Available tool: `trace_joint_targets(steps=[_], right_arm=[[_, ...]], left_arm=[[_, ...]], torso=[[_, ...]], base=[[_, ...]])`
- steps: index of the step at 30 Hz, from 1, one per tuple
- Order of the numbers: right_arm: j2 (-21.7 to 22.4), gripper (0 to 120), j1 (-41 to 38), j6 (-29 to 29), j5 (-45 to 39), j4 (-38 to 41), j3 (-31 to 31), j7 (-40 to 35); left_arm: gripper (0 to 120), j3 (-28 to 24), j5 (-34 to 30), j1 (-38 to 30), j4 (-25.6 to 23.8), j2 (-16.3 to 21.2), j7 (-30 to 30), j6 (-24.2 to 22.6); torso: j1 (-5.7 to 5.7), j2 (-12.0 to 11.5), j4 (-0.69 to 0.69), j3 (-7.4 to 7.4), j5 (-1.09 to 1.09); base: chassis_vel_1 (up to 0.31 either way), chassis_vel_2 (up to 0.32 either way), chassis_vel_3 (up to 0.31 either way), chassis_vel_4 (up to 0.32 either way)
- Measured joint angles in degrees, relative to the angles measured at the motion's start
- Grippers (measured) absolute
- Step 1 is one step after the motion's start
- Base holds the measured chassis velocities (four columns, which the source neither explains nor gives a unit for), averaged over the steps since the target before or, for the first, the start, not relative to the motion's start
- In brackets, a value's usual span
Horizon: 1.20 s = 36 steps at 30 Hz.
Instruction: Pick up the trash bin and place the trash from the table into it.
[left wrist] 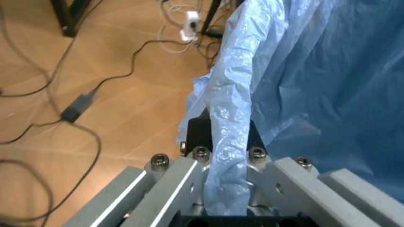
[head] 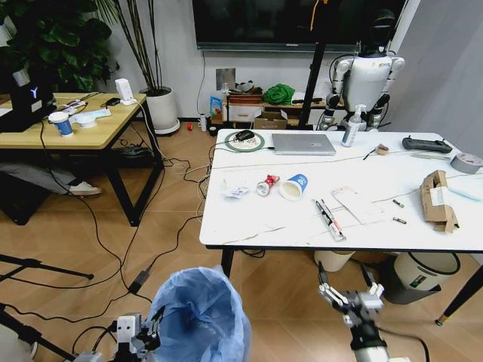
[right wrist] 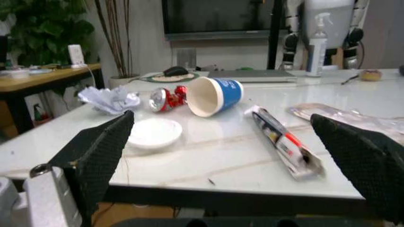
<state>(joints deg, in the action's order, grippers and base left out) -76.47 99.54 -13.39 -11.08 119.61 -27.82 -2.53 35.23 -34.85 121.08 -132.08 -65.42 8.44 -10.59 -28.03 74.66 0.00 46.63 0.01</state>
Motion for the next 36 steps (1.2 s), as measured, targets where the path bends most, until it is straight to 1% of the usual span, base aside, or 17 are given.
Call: trace_joint_targets(steps=[1,4,5,6,8,9,12,15,16,19,22,23,26,29,30,33,36], right_arm=[[0.00,100,0.00,0.00,0.00,0.00,0.00,0.00],[3.20,100,-6.36,5.99,-4.55,0.86,3.56,-3.26],[4.34,100,-9.00,8.22,-6.43,0.89,4.96,-4.60],[5.55,100,-11.61,10.09,-8.31,0.62,6.48,-5.72],[6.17,100,-12.80,10.75,-9.17,0.28,7.18,-6.16],[7.85,100,-15.68,12.42,-11.58,-0.81,8.96,-6.98],[11.91,100,-23.03,16.50,-16.69,-3.86,13.47,-9.22],[14.32,100,-30.45,20.89,-20.42,-5.55,16.92,-10.26],[14.32,100,-30.45,20.89,-20.42,-5.55,16.92,-10.26],[16.74,100,-35.01,24.27,-22.33,-5.93,20.29,-11.05],[19.37,100,-35.37,26.16,-23.81,-4.72,22.65,-11.46],[19.37,100,-35.37,26.16,-23.81,-4.72,22.65,-11.46],[21.20,100,-35.44,25.33,-25.31,-5.07,23.83,-8.47],[22.55,100,-37.78,23.37,-25.56,-7.72,25.48,-4.21],[22.55,100,-37.78,23.37,-25.56,-7.72,25.48,-4.21],[22.92,100,-40.13,23.57,-25.76,-9.63,27.14,-3.57],[22.95,100,-41.45,24.82,-27.39,-10.03,28.68,-5.78]], left_arm=[[0,0.00,0.00,0.00,0.00,0.00,0.00,0.00],[0,-0.48,1.46,1.76,-1.23,-1.04,3.20,-0.94],[0,-0.81,1.84,2.01,-1.65,-1.37,4.47,-1.35],[0,-1.09,2.22,2.05,-2.02,-1.72,6.45,-1.76],[0,-1.14,2.31,2.05,-2.13,-1.85,7.00,-1.90],[0,-1.18,2.47,1.99,-2.62,-2.26,8.46,-2.44],[0,-1.00,2.01,1.57,-3.43,-2.81,10.06,-3.53],[0,-0.89,0.75,0.74,-3.78,-3.23,10.51,-4.67],[0,-0.89,0.75,0.74,-3.78,-3.23,10.51,-4.67],[0,-0.85,0.36,0.18,-4.00,-3.42,10.80,-5.26],[0,-0.74,0.00,0.36,-4.67,-2.51,10.88,-5.51],[0,-0.74,0.00,0.36,-4.67,-2.51,10.88,-5.51],[0,0.23,-2.16,0.23,-5.29,-0.14,10.86,-5.92],[0,2.04,-6.62,-0.55,-6.23,3.11,11.49,-7.60],[0,2.04,-6.62,-0.55,-6.23,3.11,11.49,-7.60],[0,3.21,-9.92,-1.36,-6.43,6.89,12.84,-9.15],[0,3.33,-10.71,-1.47,-5.84,10.24,13.14,-9.57]], torso=[[0.00,0.00,0.00,0.00,0.00],[0.04,-0.08,0.00,-0.05,0.00],[0.05,-0.10,0.02,-0.06,-0.01],[0.06,-0.13,0.01,-0.07,0.00],[0.06,-0.14,0.01,-0.08,0.00],[0.07,-0.17,0.01,-0.09,-0.01],[0.09,-0.22,0.00,-0.11,0.01],[0.11,-0.25,0.02,-0.14,0.00],[0.11,-0.25,0.02,-0.14,0.00],[0.11,-0.30,0.02,-0.16,-0.01],[0.14,-0.32,0.01,-0.18,-0.01],[0.14,-0.32,0.01,-0.18,-0.01],[0.18,-0.33,-0.01,-0.20,-0.01],[0.18,-0.36,-0.01,-0.20,-0.01],[0.18,-0.36,-0.01,-0.20,-0.01],[0.17,-0.39,0.00,-0.21,-0.01],[0.17,-0.40,0.00,-0.22,-0.03]], base=[[0.000,0.000,0.000,0.000],[0.000,0.000,0.000,0.000],[0.000,0.000,0.000,0.000],[0.000,0.000,0.000,0.000],[0.000,0.000,0.000,0.000],[0.000,0.000,0.000,0.000],[0.000,0.000,0.000,0.000],[0.000,0.000,0.000,0.000],[0.000,0.000,0.000,0.000],[0.000,0.000,0.000,0.000],[0.000,0.000,0.000,0.000],[0.000,0.000,0.000,0.000],[0.000,0.000,0.000,0.000],[0.000,0.000,0.000,0.000],[0.000,0.000,0.000,0.000],[0.000,0.000,0.000,0.000],[0.000,0.000,0.000,0.000]])
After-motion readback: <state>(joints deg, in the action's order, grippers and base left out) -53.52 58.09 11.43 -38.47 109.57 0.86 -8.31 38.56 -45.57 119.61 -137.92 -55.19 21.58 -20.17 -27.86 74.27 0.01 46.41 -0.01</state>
